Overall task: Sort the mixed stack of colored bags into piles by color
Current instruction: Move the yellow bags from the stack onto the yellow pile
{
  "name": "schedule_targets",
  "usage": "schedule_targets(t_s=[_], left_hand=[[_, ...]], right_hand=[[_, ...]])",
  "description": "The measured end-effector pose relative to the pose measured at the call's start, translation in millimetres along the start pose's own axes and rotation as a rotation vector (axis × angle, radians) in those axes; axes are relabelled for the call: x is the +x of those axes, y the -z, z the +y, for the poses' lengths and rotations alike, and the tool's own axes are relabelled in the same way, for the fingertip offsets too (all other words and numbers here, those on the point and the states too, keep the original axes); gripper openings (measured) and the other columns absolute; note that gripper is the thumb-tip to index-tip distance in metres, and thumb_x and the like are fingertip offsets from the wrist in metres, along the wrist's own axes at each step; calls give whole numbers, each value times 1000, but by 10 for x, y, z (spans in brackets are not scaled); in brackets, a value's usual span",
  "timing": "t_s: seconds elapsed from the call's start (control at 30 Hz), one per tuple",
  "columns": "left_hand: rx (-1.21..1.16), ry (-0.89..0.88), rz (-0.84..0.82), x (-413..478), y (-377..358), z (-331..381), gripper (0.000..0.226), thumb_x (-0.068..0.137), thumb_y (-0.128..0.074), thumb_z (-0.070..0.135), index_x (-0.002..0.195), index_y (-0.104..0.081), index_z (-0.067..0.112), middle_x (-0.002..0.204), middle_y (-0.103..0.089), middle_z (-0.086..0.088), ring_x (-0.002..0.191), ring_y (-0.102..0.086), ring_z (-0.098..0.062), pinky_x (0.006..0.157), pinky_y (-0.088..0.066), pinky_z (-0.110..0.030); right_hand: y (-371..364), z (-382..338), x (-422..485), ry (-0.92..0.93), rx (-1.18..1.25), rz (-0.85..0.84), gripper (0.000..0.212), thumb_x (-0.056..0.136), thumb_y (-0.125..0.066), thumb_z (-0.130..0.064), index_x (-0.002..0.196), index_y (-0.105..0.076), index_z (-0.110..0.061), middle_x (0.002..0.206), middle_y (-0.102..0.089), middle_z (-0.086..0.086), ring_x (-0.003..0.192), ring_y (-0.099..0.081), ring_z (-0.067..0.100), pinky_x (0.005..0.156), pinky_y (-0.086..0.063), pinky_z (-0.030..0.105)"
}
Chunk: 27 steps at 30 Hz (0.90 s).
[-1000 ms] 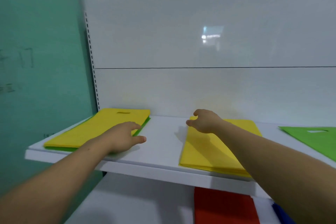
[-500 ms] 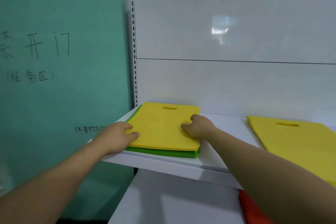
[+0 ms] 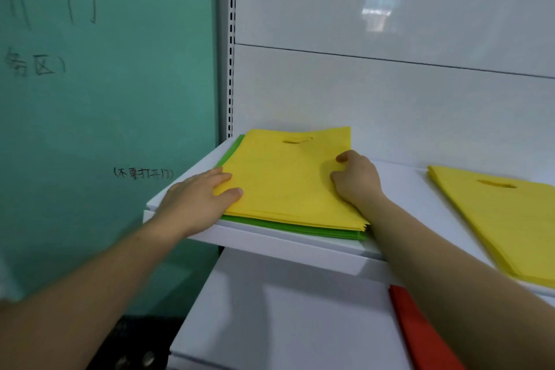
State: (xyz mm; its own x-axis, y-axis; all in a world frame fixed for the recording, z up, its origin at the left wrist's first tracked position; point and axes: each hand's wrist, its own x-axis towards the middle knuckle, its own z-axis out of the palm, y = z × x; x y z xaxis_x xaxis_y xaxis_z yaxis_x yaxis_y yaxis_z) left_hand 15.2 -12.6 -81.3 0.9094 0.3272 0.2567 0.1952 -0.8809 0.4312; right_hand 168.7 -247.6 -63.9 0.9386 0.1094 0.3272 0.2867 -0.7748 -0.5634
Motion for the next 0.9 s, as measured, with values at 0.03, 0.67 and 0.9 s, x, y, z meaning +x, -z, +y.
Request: schedule_targets(t_s=[0.03,0.67,0.9], left_hand=[[1,0,1,2,-5,-2,58,91,-40,61,143,-37,36,154,-23,17,139,-28,-14,111,-24,-36],[34,115,-146,-94,231,182,68,91,-47,53,149,-15,38,159,-10,-2,146,0,-27,116,-1,-43],[-554,13,-15,17,395,308,61,86,-67,17,140,-40,29,118,-52,5,94,-55,-10,77,-48,-28]], right_hand=[[10,-4,-10,32,-9,11,39,90,-54,-17,129,-51,-18,129,-52,12,117,-49,30,92,-39,31],[238,-109,-202,426,266,344,27,96,-50,-3,121,-59,-4,108,-54,17,95,-52,23,77,-28,11],[620,-213,-275,323,488,473,28,96,-48,-7,121,-57,-16,114,-56,-3,98,-52,17,91,-40,29]])
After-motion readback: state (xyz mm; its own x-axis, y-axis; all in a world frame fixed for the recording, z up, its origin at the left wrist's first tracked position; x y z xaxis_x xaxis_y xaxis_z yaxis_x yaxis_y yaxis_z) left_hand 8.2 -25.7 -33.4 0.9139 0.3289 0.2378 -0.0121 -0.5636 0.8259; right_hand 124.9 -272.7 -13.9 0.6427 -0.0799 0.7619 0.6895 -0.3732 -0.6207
